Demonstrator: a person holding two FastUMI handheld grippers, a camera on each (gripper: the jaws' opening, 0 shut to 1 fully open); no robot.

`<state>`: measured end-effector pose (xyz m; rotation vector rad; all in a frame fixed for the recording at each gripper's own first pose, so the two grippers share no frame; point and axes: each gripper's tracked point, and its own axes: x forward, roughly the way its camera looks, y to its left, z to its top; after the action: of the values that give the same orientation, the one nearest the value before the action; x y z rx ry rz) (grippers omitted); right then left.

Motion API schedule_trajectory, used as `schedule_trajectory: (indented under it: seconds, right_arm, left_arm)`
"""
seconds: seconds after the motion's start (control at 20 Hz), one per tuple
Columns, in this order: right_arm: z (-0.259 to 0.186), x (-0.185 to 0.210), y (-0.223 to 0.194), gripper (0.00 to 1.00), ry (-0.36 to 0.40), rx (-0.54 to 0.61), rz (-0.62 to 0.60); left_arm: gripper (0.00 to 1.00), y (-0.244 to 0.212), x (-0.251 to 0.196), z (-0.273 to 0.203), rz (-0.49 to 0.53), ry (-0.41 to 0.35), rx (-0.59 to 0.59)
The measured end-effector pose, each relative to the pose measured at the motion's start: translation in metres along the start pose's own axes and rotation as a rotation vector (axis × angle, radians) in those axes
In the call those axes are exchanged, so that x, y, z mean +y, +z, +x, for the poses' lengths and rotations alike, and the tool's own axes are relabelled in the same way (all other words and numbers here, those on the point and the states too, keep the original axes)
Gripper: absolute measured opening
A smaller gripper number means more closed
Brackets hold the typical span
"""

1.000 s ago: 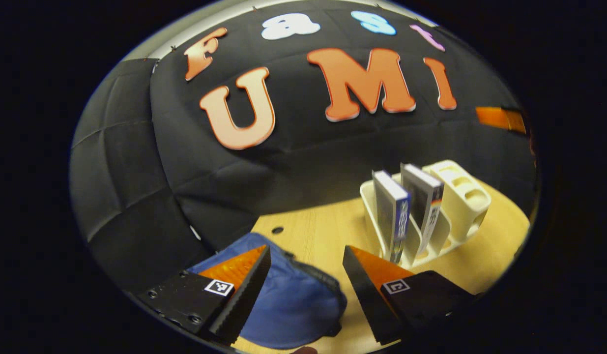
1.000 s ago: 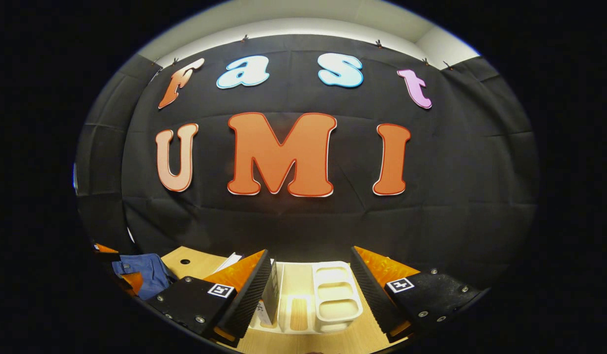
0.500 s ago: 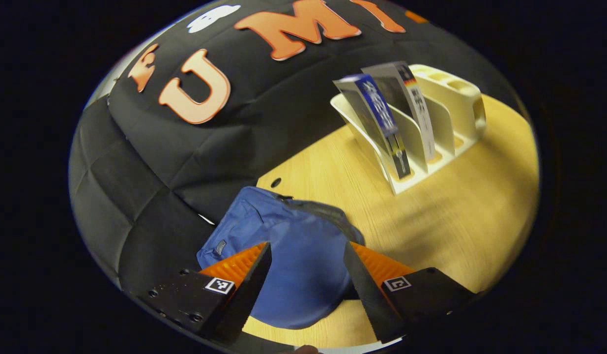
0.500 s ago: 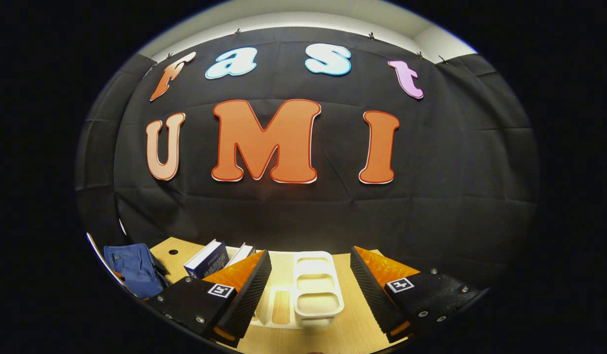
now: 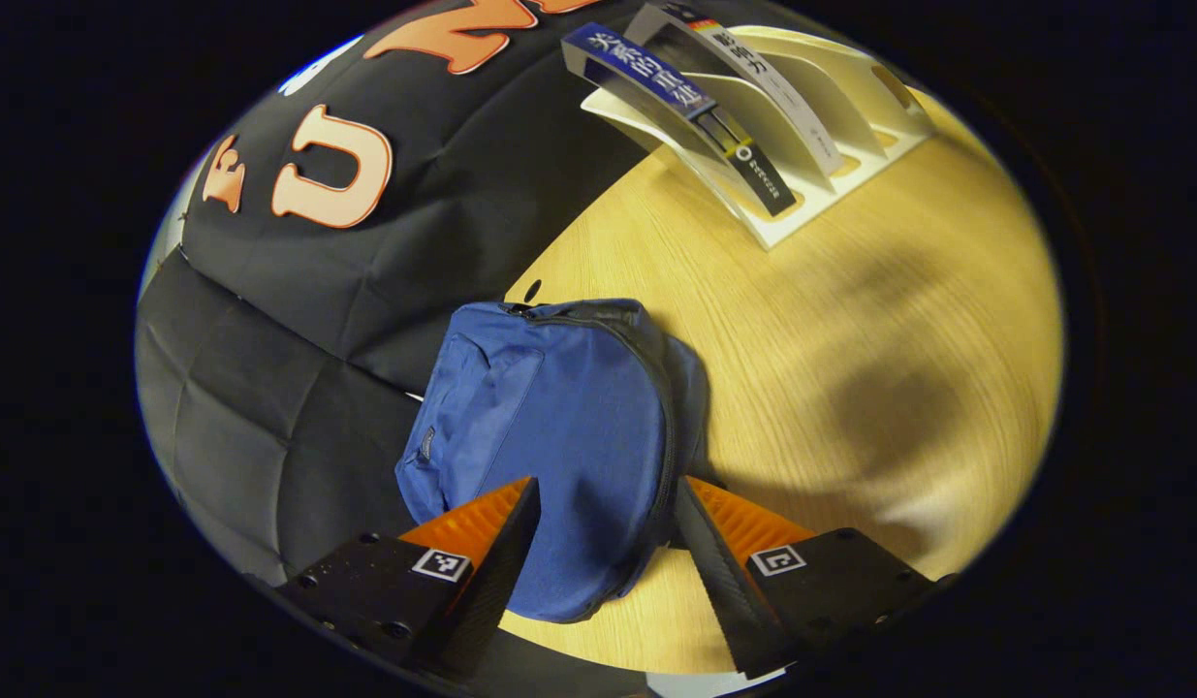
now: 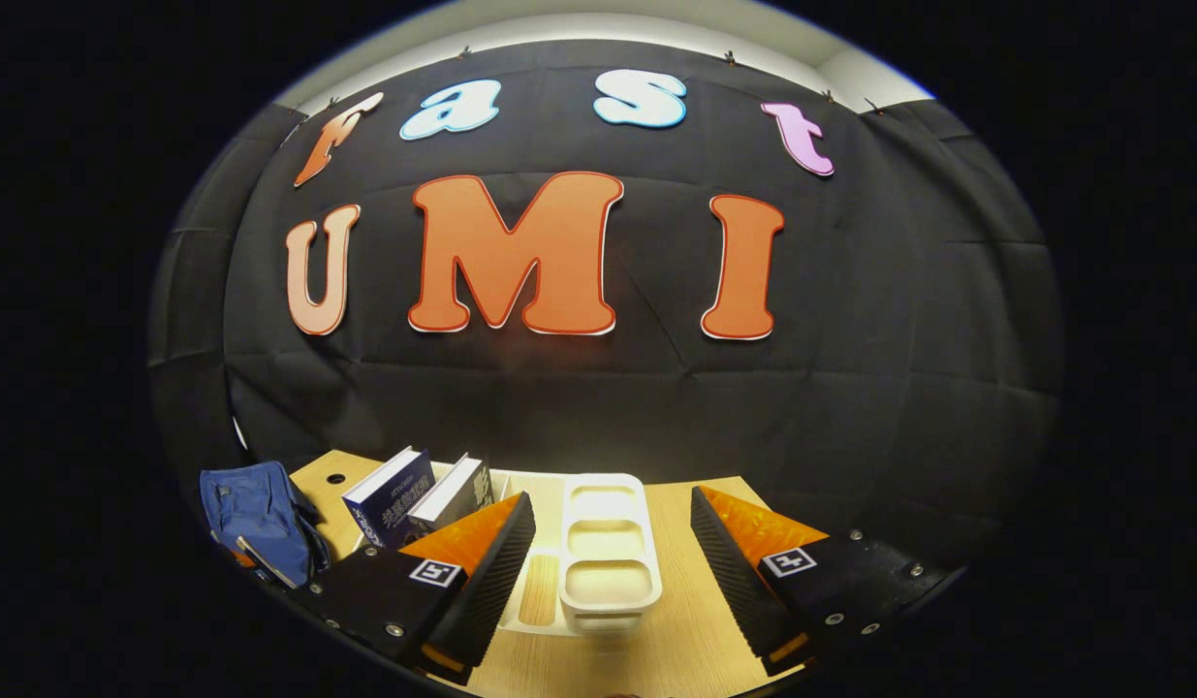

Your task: Open the schoolbag, grab two books from the bookshelf and put them into the schoolbag.

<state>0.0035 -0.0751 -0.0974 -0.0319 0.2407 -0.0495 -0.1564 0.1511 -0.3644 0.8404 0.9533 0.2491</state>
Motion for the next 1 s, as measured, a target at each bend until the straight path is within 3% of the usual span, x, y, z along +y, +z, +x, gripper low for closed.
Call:
schedule_trajectory:
  seconds: [0.15,0.25,0.3,0.35,0.55,0.7,1.0]
  right_arm:
    - [0.001,-0.007,0.002,0.96,-0.017,-0.001,0.015]
    - [0.003,-0.008,0.002,0.96,-0.026,0.001,0.023]
    - [0.003,-0.009,0.001,0.96,-0.029,0.002,0.026]
    - [0.003,-0.008,0.001,0.96,-0.030,0.002,0.029]
    - [0.007,-0.001,0.000,0.96,-0.026,0.010,0.039]
    - [0.010,0.017,-0.002,0.96,0.004,0.024,0.051]
    - [0.014,0.079,0.002,0.96,0.115,0.047,0.013]
  left_arm:
    - [0.76,0.002,-0.010,0.004,0.013,-0.013,-0.001]
    - [0.45,0.004,-0.016,0.004,0.016,-0.025,0.000]
    - [0.56,0.005,-0.014,0.001,0.014,-0.026,-0.004]
    - [0.40,0.008,-0.011,0.000,0.007,-0.029,-0.011]
    - [0.14,0.014,0.003,-0.004,-0.066,-0.068,-0.003]
    - [0.08,0.021,0.017,-0.013,-0.106,-0.114,-0.011]
    - [0.05,0.048,0.079,-0.034,-0.185,-0.155,-0.086]
